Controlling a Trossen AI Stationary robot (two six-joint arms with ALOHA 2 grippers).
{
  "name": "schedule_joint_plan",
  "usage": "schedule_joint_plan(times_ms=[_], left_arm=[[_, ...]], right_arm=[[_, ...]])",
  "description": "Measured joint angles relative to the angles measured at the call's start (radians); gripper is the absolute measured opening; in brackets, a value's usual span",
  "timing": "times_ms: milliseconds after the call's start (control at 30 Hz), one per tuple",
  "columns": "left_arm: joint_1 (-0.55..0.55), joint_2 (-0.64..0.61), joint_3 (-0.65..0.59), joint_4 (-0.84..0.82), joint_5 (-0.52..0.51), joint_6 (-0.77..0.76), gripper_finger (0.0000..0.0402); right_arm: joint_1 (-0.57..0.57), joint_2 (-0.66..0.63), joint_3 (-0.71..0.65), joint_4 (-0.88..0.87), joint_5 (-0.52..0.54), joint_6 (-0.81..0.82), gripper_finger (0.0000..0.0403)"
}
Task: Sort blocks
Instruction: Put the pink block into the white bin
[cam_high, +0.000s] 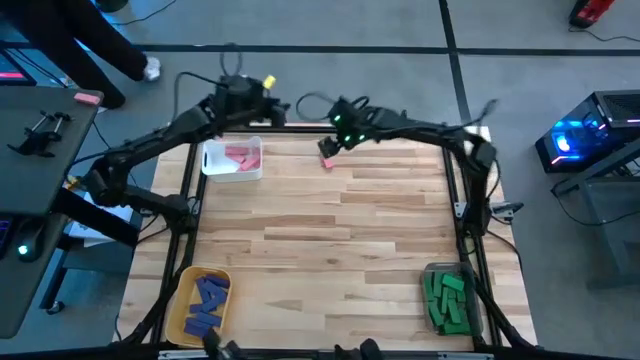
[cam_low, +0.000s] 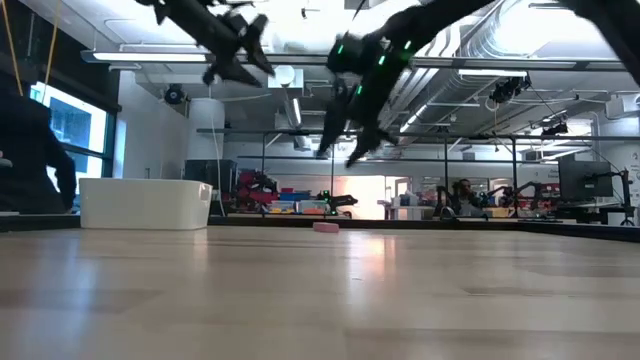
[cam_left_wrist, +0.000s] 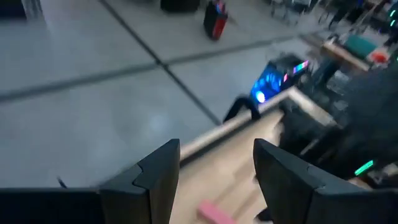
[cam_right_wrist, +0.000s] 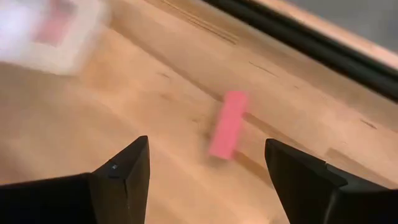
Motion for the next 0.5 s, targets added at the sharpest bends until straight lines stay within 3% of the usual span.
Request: schedule_joint_plan(times_ms=[100,267,500], left_arm=[[0.027,-0.059,0.019,0.002,0.0,0.045,0.0191],[0.061,-0.139,0.02,-0.001,0.001,0.042,0.0191],[0.073,-0.168,0.02,-0.012,0.001,0.042,0.0191]], right_arm=[[0.008,0.082,0.0,-0.015,0.065,0.046,0.025],[0.021,0.174,0.0,-0.017,0.074,0.104,0.025],[0.044,0.247,0.0,0.002,0.129,0.133,0.025]])
